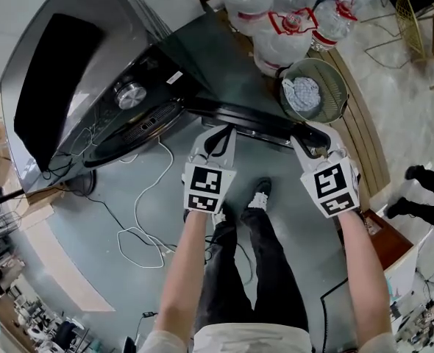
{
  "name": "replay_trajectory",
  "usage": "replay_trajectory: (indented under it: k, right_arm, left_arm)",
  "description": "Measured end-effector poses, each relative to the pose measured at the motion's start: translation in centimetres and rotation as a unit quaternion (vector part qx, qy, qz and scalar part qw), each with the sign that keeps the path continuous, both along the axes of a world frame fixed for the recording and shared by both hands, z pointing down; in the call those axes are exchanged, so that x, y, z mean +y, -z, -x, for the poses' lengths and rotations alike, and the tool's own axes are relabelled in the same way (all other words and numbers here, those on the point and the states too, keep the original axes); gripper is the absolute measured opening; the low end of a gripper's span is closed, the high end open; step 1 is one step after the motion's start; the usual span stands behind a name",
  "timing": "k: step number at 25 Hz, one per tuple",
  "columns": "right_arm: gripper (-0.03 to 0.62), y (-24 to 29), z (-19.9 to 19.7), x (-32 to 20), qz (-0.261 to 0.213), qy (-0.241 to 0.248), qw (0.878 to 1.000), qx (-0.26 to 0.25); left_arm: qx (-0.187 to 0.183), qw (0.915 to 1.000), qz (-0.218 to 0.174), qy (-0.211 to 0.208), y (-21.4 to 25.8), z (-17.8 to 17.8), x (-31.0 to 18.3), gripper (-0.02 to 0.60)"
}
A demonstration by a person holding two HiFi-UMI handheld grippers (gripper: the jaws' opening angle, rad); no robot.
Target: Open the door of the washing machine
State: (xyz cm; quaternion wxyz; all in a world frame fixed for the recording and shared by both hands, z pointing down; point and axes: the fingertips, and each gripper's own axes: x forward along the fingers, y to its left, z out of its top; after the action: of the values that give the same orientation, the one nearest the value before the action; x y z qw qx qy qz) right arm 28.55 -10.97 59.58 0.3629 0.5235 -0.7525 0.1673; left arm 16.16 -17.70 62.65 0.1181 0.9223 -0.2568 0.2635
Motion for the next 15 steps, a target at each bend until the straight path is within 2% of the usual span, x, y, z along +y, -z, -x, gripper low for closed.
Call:
replay_trajectory:
  k: [9, 13, 15]
  right_arm:
    - [0.114, 0.5, -2.7, -3.6, -0.026, 0.001, 0.999, 0.026]
    - [0.079, 0.8, -4.2, -5.2, -0.046, -0.02, 0.998, 0.03]
    - [0.0, 0.1, -4.5, -5.4, -0.035, -0.031, 0.999, 0.026]
  left_arm:
    - [-0.011, 0.9999, -0.005, 0.011, 0.0, -1.7, -1.8, 0.058]
    - [-0.012, 0.9998, -0.011, 0.012, 0.3, -2.8, -2.9, 0.058]
    - [-0.015, 0.9998, -0.008, 0.014, 0.2, -3.1, -3.3, 0.058]
